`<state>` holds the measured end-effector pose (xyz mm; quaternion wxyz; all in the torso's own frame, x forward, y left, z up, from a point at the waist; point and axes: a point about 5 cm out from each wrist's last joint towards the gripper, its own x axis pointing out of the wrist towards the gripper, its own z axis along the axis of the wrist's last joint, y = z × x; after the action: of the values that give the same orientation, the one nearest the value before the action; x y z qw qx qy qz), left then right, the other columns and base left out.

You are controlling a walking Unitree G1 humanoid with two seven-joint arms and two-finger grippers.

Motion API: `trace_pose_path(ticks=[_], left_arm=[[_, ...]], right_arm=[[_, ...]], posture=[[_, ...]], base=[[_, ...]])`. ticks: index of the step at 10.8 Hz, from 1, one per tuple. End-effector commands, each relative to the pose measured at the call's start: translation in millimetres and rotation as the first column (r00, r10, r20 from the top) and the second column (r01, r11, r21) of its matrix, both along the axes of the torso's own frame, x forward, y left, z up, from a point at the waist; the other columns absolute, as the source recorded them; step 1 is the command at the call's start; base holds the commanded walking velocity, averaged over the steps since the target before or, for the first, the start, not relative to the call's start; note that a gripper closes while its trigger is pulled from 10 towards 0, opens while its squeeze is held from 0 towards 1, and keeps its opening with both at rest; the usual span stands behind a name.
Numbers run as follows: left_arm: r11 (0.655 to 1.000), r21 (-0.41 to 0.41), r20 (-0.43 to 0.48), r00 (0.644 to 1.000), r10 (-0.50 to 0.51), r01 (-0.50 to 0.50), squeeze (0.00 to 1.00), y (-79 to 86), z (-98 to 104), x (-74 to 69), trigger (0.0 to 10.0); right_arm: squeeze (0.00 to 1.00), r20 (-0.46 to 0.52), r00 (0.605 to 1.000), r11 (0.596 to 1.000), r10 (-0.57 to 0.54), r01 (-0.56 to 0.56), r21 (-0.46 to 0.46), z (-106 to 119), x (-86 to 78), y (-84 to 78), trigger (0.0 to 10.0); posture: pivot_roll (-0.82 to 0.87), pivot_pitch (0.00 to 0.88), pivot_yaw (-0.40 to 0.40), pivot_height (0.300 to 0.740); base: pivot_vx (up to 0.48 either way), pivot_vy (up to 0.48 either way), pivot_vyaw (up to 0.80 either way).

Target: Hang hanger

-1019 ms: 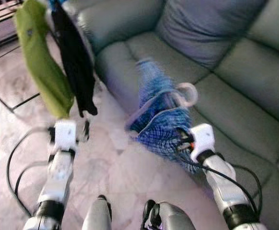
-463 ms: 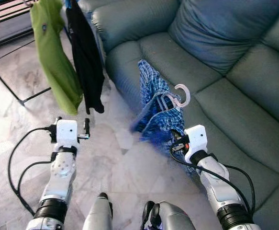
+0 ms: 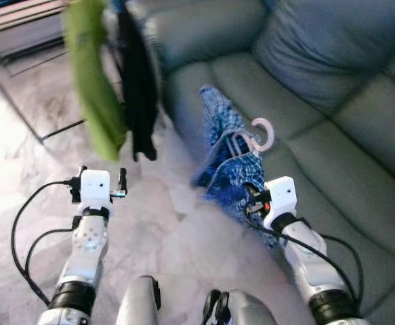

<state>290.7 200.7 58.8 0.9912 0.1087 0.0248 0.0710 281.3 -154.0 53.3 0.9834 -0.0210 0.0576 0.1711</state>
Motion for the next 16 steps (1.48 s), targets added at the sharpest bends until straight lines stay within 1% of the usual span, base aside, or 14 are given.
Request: trace_pose_path(ticks=[1, 2, 3, 4, 5, 6, 7, 8, 9, 10, 11, 12, 14, 16], left_arm=[[1.0, 0.008, -0.011, 1.0, 0.028, -0.028, 0.0, 2.9, -2, -2.0, 10.0], [0.999, 0.006, -0.014, 0.999, 0.039, -0.039, 0.0, 3.3, -3, -2.4, 10.0], [0.999, 0.006, -0.018, 0.999, 0.05, -0.05, 0.0, 3.1, -4, -2.9, 10.0], [0.998, 0.0, -0.018, 0.997, 0.069, -0.069, 0.0, 3.8, -4, -3.4, 10.0], [0.997, -0.006, -0.017, 0.997, 0.079, -0.079, 0.0, 4.3, -4, -3.4, 10.0], [0.996, 0.014, -0.001, 0.996, 0.087, -0.087, 0.0, 5.0, -2, -2.8, 10.0], [0.995, 0.057, 0.018, 0.997, 0.078, -0.079, 0.0, 4.9, 1, -3.3, 10.0], [0.996, 0.049, 0.021, 0.997, 0.076, -0.077, 0.0, 4.1, -1, -7.4, 10.0], [0.996, 0.039, 0.014, 0.997, 0.082, -0.082, 0.0, 4.2, -4, -11.0, 10.0], [0.999, 0.018, -0.014, 0.999, 0.051, -0.051, 0.0, 0.4, -9, -15.3, 10.0], [0.999, 0.018, -0.005, 0.999, 0.051, -0.05, 0.0, -3.7, -9, -14.5, 10.0], [0.999, 0.019, 0.019, 0.999, 0.047, -0.048, 0.0, -5.7, -4, -10.3, 10.0], [0.999, 0.021, 0.043, 0.998, 0.046, -0.047, 0.0, -0.3, 3, -7.2, 10.0], [0.995, 0.049, 0.061, 0.994, 0.087, -0.09, 0.0, 5.1, 6, -8.1, 10.0]], right_arm=[[0.0, 0.006, 0.999, 0.999, -0.036, 0.036, 0.002, 3, 1.1, -7.1, 10.0], [0.0, -0.005, 0.999, 0.999, -0.051, 0.051, -0.004, 2, 1.6, -9.6, 10.0], [0.0, 0.009, 0.998, 0.997, -0.068, 0.068, -0.023, 4, 2.1, -8.5, 10.0], [0.0, 0.018, 1.0, 1.0, -0.022, 0.022, -0.018, 4, 0.9, -3.5, 10.0], [0.0, -0.007, 1.0, 1.0, -0.001, 0.001, 0.02, 2, -0.7, -0.8, 10.0], [0.0, 0.008, 1.0, 1.0, -0.011, 0.011, -0.022, 3, 0.2, 1.1, 10.0], [0.0, 0.032, 0.999, 0.994, -0.009, 0.013, -0.11, 4, 1.1, 1.7, 10.0], [0.0, 0.028, 0.999, 0.999, -0.042, 0.042, 0.001, 7, 1.3, -1.4, 10.0], [0.0, 0.045, 0.997, 0.998, -0.057, 0.057, 0.0, 8, 0.8, -2.8, 10.0], [0.0, 0.053, 0.996, 0.997, -0.077, 0.076, 0.016, 8, 0.2, -5.5, 10.0], [0.0, 0.061, 0.995, 0.997, -0.081, 0.081, 0.005, 9, 1.4, -6.5, 10.0], [0.0, 0.075, 0.995, 0.998, -0.068, 0.069, -0.013, 11, 3.7, -6.0, 10.0], [0.0, 0.078, 0.996, 0.999, -0.048, 0.048, 0.004, 13, 8.1, -1.0, 10.0], [0.0, 0.079, 0.996, 0.999, -0.043, 0.043, 0.003, 13, 7.8, 0.4, 10.0]], posture=[[-0.02, 0.164, -0.044, 0.74], [-0.02, 0.167, -0.044, 0.74], [-0.02, 0.17, -0.044, 0.74], [-0.02, 0.171, -0.043, 0.74], [-0.02, 0.171, -0.042, 0.74], [-0.02, 0.17, -0.043, 0.74], [-0.02, 0.168, -0.044, 0.74], [-0.01, 0.159, -0.04, 0.74], [-0.01, 0.154, -0.038, 0.74], [-0.01, 0.137, -0.044, 0.74], [0.0, 0.13, -0.05, 0.74], [0.0, 0.128, -0.051, 0.74], [0.0, 0.119, -0.042, 0.74], [0.0, 0.12, -0.037, 0.74]], base=[[0.0, 0.48, 0.0], [0.0, 0.48, 0.0], [0.0, 0.48, 0.0], [0.0, 0.48, 0.0], [0.0, 0.48, 0.0], [0.0, 0.48, 0.0], [0.0, 0.0, 0.0], [0.0, 0.0, 0.0], [0.0, 0.0, 0.0], [0.0, 0.0, 0.0], [0.0, 0.0, 0.0], [0.0, 0.0, 0.8], [0.0, 0.0, 0.8], [0.0, 0.0, 0.79]])
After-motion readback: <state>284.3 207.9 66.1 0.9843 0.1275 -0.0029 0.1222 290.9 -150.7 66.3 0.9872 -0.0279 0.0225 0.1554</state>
